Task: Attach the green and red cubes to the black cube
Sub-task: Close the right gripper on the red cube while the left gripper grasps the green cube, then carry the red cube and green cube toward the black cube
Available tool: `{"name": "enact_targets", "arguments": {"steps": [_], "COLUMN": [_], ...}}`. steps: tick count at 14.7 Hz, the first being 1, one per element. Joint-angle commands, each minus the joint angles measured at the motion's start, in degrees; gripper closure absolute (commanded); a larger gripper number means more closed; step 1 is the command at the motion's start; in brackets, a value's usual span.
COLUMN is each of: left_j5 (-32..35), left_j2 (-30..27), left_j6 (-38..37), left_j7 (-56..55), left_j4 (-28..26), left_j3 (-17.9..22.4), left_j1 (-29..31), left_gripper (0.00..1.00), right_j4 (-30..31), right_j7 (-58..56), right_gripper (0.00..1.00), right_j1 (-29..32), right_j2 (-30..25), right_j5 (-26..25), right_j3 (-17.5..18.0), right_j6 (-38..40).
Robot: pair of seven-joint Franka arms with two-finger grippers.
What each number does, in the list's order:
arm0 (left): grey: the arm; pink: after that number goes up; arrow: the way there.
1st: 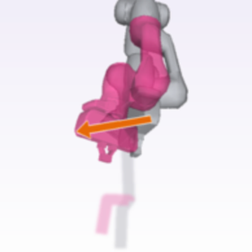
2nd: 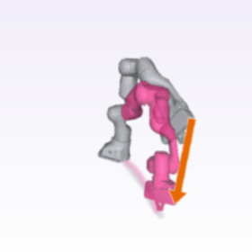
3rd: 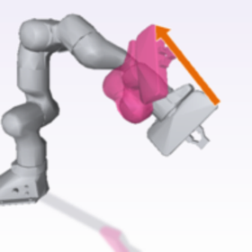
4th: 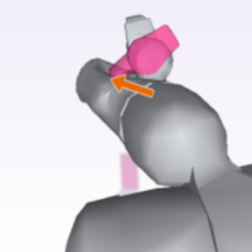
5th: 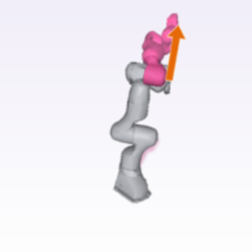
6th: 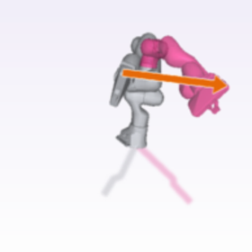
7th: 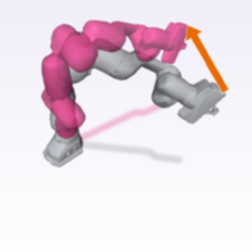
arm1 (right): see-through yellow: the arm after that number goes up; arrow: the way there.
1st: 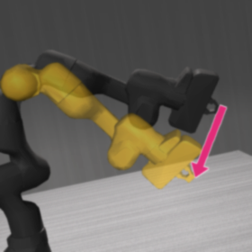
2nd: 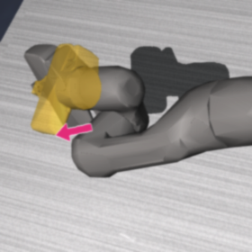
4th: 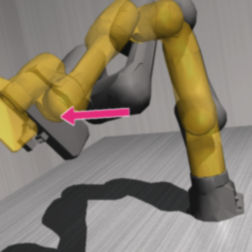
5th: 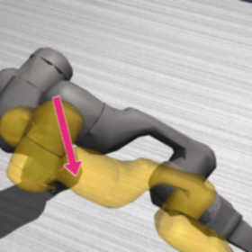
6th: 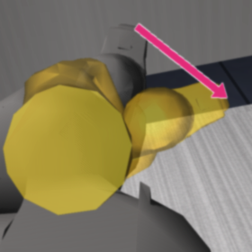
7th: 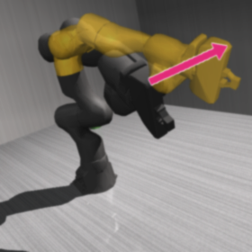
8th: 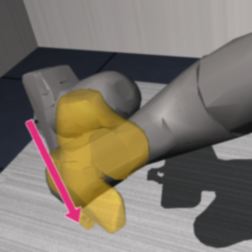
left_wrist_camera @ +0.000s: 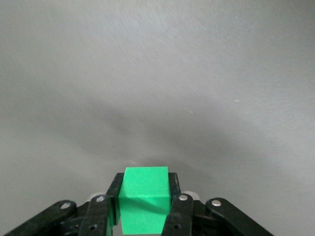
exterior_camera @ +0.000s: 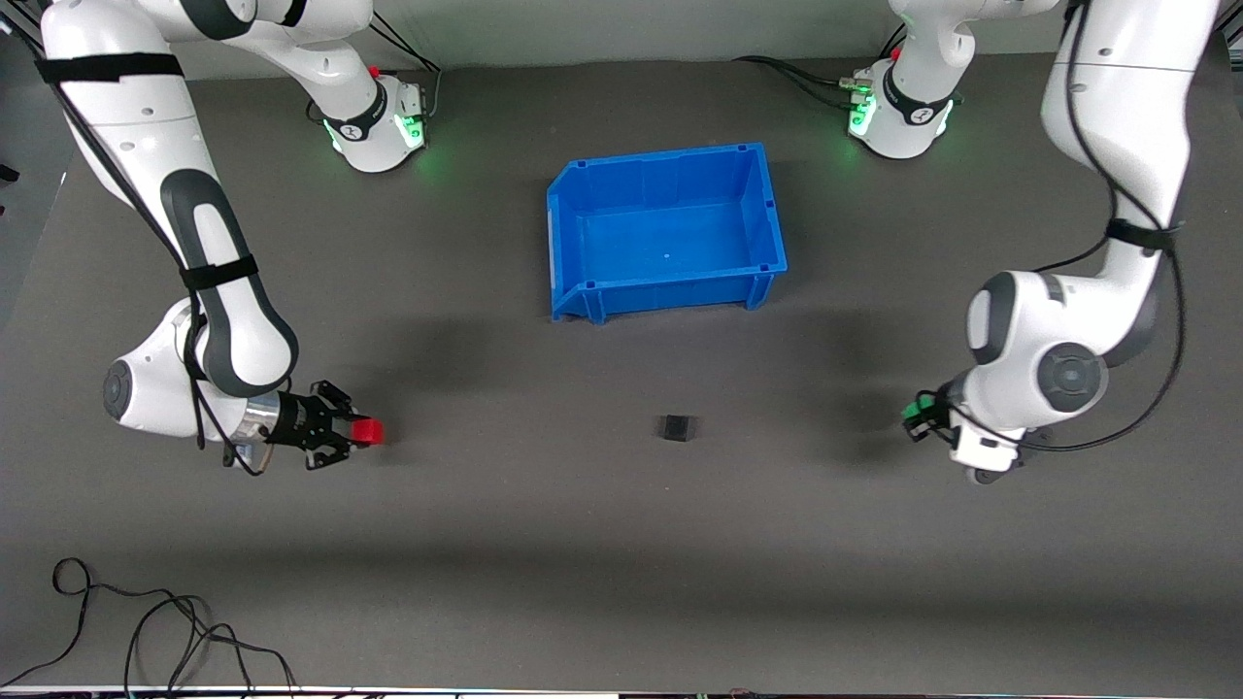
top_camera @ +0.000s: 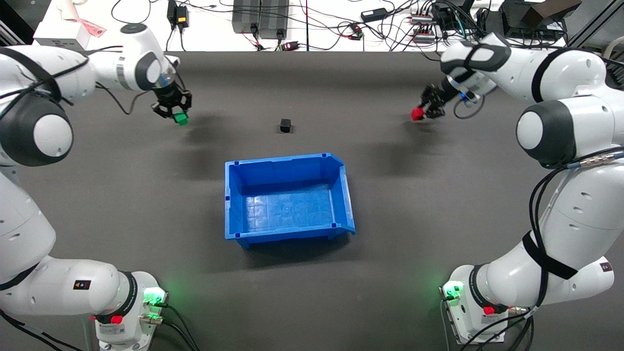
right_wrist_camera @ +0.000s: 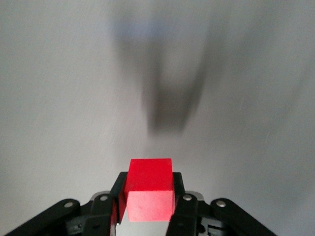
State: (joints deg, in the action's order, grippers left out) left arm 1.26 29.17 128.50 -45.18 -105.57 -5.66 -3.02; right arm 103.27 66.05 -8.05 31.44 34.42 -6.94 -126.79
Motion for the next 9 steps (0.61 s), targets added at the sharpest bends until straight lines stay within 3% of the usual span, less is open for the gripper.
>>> {"name": "enact_targets", "arguments": {"steps": [1,3,9], "left_j5": [-1.6,-7.0,-16.2], "left_j2": [4.5,7.6,9.1], "left_j6": [-1.1,-1.7,1.1], "left_j7": [-15.5,-26.3,-44.0], "left_j4": [6.1,9.5,10.2], "left_j3": [0.5,-0.2,-0.6], "left_j1": [-4.0,-6.0,-15.9], "left_gripper": [0.95,0.95,0.95], "right_j4": [-5.4,-9.1,-17.8], "right_j7": [12.9,21.8,44.8], "right_gripper": [0.69,0.69,0.69], "right_j1": [-8.2,-12.9,-25.5], "right_j2": [0.4,2.6,11.1], "right_j5": [0.6,0.8,1.3], "right_j3": [-0.6,-0.5,-0.4], "right_j6": [1.5,0.7,-9.0]}}
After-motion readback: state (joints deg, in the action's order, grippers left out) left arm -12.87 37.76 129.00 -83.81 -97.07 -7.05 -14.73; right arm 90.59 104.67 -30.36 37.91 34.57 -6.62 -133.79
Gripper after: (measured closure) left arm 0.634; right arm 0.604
